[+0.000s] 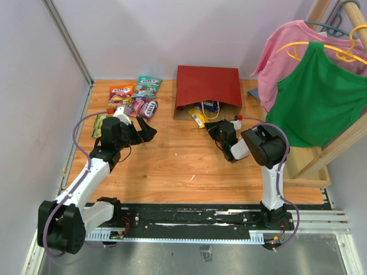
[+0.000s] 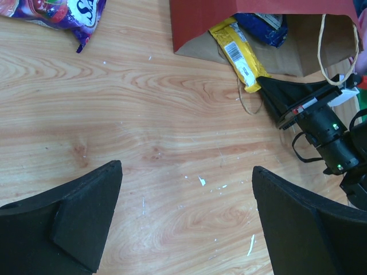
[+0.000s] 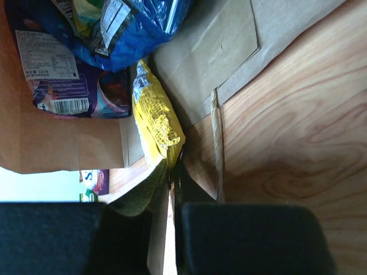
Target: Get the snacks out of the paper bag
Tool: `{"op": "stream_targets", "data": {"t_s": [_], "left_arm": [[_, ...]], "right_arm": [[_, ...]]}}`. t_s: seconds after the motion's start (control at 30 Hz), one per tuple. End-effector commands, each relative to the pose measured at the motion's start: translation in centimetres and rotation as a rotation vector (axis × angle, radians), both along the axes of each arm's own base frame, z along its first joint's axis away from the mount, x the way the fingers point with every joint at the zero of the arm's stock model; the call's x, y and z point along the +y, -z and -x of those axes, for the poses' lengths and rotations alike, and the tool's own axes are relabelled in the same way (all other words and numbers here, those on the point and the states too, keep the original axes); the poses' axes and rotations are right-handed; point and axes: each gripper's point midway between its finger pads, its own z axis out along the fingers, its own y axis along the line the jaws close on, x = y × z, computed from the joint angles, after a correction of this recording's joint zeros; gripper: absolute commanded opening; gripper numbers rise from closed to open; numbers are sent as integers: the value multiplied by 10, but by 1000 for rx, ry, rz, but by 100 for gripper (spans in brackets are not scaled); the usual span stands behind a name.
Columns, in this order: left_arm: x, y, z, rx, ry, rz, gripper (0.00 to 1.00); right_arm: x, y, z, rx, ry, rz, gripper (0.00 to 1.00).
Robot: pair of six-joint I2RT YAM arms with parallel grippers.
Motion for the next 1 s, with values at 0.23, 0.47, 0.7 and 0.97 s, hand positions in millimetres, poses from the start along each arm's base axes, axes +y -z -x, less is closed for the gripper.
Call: {"op": "stream_targets", "data": {"t_s": [0.23, 0.47, 0.7, 0.97], "left_arm": [[-2, -1, 0, -20, 19, -1, 100], [-2, 0, 0, -17, 18, 0, 100], [-4, 2, 3, -16, 24, 13, 100], [-6, 4, 5, -15, 33, 20, 100]], "right_arm": [[-13, -25, 21, -48, -54, 43, 1], [-20, -54, 70, -145, -130, -36, 1], [-29, -61, 129, -154, -243, 1, 1], [-45, -57, 169, -106, -302, 137, 1]]}}
